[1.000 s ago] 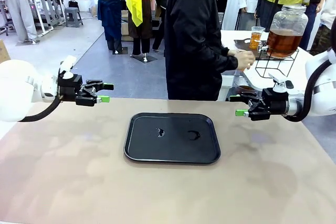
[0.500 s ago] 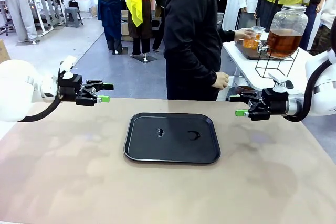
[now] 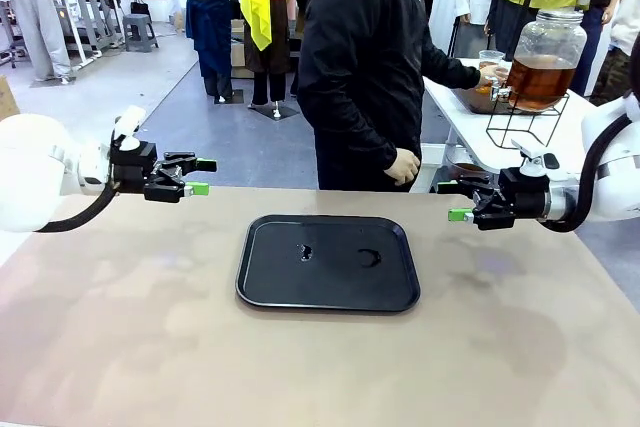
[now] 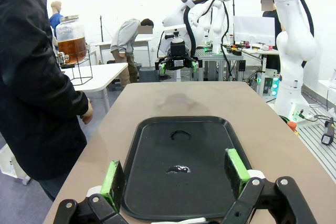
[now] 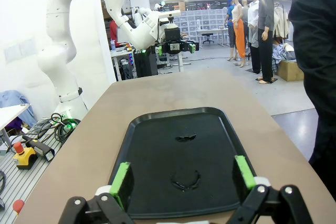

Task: Pour the drink into the iced cup.
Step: Open the gripper to release the iced cup you were holding.

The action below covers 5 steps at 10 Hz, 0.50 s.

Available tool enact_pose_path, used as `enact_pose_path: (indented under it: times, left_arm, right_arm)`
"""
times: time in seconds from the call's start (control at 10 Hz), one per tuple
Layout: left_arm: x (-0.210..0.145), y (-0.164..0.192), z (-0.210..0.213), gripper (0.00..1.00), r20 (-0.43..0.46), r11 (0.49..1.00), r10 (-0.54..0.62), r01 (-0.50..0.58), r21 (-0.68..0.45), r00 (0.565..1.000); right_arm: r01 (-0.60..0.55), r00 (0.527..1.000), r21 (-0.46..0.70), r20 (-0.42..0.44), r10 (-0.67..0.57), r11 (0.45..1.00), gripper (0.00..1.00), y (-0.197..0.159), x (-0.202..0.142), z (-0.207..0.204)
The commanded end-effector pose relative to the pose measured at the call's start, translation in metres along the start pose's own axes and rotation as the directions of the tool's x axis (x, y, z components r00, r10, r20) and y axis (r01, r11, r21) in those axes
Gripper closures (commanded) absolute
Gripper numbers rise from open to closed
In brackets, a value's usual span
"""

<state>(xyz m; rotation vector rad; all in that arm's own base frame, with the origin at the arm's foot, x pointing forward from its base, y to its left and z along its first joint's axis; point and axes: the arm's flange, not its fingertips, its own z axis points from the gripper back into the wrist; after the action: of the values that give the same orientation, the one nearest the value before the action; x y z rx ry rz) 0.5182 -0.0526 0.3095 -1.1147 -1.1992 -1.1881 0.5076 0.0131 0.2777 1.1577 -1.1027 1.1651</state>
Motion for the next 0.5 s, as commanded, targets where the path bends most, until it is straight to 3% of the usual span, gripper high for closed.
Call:
enact_pose_path:
  times: [0.0,0.4]
  left_arm:
    - [0.0028,0.0001,-0.0021,0.00,0.006,1.000,-0.003,0.003,0.010,1.000]
    - [0.0028,0.0001,-0.0021,0.00,0.006,1.000,-0.003,0.003,0.010,1.000]
  right_arm:
    - [0.007,1.000,0.003,-0.008,-0.007,1.000,0.00,-0.0030,0.0035,-0.0025]
    - [0.007,1.000,0.003,-0.008,-0.007,1.000,0.00,-0.0030,0.0035,-0.0025]
